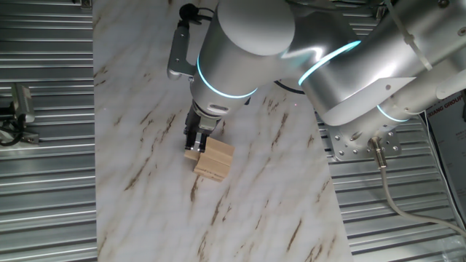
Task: Play Jenga
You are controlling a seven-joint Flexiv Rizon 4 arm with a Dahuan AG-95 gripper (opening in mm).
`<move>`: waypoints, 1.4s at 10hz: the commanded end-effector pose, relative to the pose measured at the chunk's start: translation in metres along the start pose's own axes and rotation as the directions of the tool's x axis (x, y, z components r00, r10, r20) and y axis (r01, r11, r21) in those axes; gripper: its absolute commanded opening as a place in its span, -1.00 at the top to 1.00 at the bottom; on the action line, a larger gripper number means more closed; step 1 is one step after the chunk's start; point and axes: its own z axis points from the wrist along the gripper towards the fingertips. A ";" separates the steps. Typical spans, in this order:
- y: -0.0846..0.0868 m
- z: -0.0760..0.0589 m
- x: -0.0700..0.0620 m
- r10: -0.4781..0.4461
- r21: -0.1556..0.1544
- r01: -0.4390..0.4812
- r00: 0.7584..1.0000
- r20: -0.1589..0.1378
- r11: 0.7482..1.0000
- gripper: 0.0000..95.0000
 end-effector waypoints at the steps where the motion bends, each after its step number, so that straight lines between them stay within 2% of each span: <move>1: 0.000 0.001 0.002 0.000 -0.001 0.000 1.000 0.001 1.000 1.00; 14: 0.012 0.013 0.003 -0.002 0.014 0.002 1.000 0.011 1.000 1.00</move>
